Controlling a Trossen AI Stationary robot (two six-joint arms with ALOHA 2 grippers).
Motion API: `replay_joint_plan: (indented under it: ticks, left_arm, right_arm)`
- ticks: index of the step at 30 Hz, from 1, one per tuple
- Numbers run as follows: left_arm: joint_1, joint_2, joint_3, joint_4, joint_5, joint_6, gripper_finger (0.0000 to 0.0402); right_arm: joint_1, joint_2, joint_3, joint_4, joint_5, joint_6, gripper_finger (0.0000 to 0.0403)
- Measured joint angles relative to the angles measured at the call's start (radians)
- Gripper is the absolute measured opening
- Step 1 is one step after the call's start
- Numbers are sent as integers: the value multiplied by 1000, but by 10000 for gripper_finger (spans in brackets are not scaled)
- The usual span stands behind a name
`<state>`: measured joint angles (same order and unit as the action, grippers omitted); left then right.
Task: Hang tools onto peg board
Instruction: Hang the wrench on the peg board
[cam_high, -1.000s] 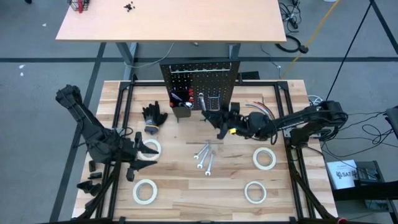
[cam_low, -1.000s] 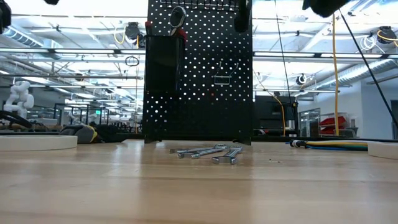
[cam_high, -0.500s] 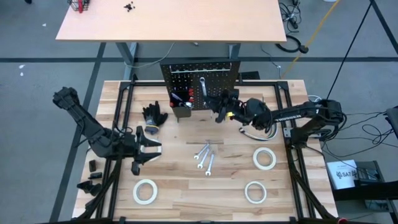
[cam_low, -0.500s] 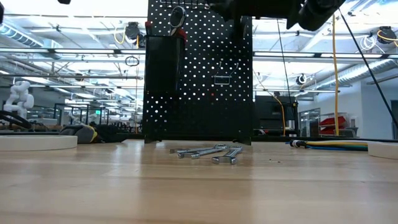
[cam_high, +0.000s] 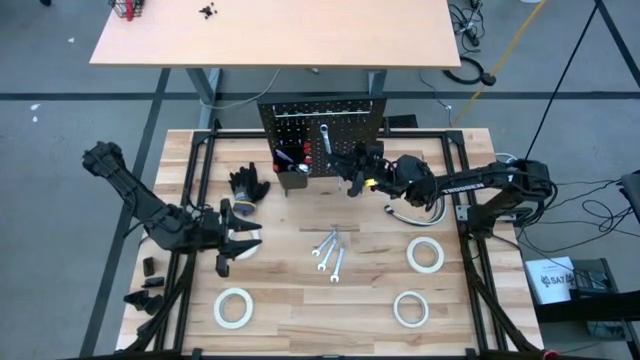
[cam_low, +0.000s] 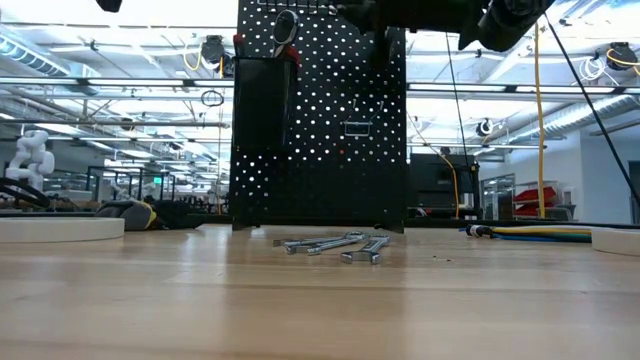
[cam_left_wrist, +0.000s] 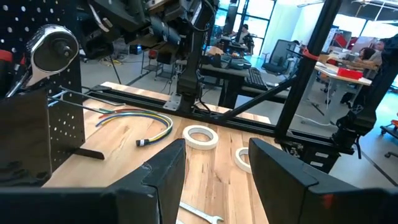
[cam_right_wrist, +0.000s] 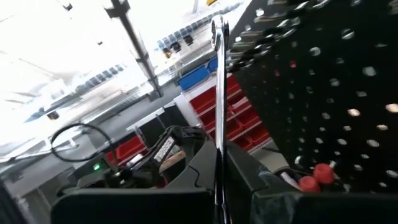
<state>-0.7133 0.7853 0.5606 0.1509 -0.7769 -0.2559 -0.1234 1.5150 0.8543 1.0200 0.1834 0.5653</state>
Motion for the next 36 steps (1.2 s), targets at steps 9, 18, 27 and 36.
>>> replay_joint_plan:
  ticks: [9, 18, 27, 36]
  left_arm:
    - [29, 0, 0, -1, 4, 1, 178]
    - [29, 0, 0, -3, 28, 1, 178]
    - [29, 0, 0, -3, 29, 1, 178]
    - [29, 0, 0, -4, 41, 1, 178]
  right_arm:
    - [1, 1, 114, -174, 26, -20, 5]
    - [-2, 12, 119, -194, 25, -24, 5]
    - [-1, 18, 119, -165, 55, -29, 5]
    - [1, 18, 119, -186, 79, -29, 5]
